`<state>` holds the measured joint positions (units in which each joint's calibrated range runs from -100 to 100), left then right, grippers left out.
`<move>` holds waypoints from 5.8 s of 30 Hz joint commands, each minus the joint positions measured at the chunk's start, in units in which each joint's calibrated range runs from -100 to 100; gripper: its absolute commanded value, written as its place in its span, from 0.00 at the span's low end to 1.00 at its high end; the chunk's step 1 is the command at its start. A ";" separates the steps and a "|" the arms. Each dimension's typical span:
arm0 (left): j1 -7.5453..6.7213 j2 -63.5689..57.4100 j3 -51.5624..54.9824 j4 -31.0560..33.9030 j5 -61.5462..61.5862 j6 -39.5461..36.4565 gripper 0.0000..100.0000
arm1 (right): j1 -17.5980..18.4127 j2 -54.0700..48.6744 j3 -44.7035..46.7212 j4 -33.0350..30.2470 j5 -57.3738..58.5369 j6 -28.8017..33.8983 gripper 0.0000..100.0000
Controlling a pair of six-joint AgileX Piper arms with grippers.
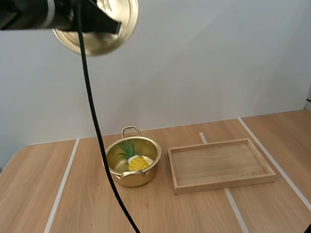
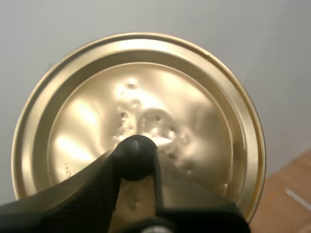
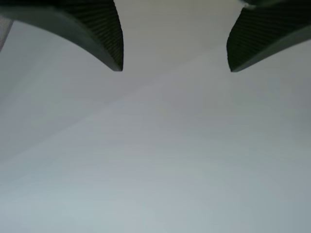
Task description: Open the pot, put the pineapple inside, and close it
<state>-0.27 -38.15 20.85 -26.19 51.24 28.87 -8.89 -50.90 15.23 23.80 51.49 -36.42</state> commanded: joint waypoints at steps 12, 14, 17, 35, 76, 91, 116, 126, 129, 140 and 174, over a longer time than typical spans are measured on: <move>0.07 21.93 1.29 -2.26 39.86 5.51 0.00 | -0.22 -0.43 -0.22 -1.43 10.37 -0.41 1.00; 0.07 24.92 1.29 -2.04 41.53 5.51 0.00 | -0.22 -0.43 -0.22 -1.43 11.57 -0.41 1.00; 0.07 28.80 1.29 -1.75 41.34 5.90 0.00 | -0.22 -0.43 -0.22 -1.43 11.90 -0.41 1.00; 0.07 40.08 1.29 3.87 34.81 7.05 0.00 | -0.22 -0.43 -0.22 -1.43 11.31 -0.41 1.00; -0.08 33.00 -1.18 7.67 12.98 6.02 1.00 | -0.22 -0.43 -0.22 -1.43 9.85 -0.84 1.00; 0.01 5.91 -15.48 5.51 -25.88 -19.30 1.00 | -0.22 -0.43 -0.22 -1.91 12.52 -4.20 1.00; 2.21 -44.72 34.06 16.24 -43.24 -31.41 1.00 | -0.22 -0.43 -0.22 3.49 12.26 -8.74 1.00; 2.14 -56.34 49.28 19.81 -43.05 -31.41 1.00 | -0.22 -0.43 2.24 3.98 15.92 -9.72 1.00; 1.19 -56.48 52.56 20.08 -43.05 -31.41 1.00 | -0.22 -0.43 5.76 6.00 15.92 -9.51 1.00; -0.87 -56.81 69.30 21.73 -43.05 -32.28 1.00 | -0.22 -0.43 27.19 15.88 0.32 -16.07 1.00; -0.88 -61.85 79.15 36.36 -21.35 -50.43 1.00 | -0.22 -0.43 51.17 17.37 -4.22 -22.03 1.00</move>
<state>-0.99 -99.68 100.00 9.39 30.66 -20.88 -8.89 -50.79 66.25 41.09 42.64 -58.46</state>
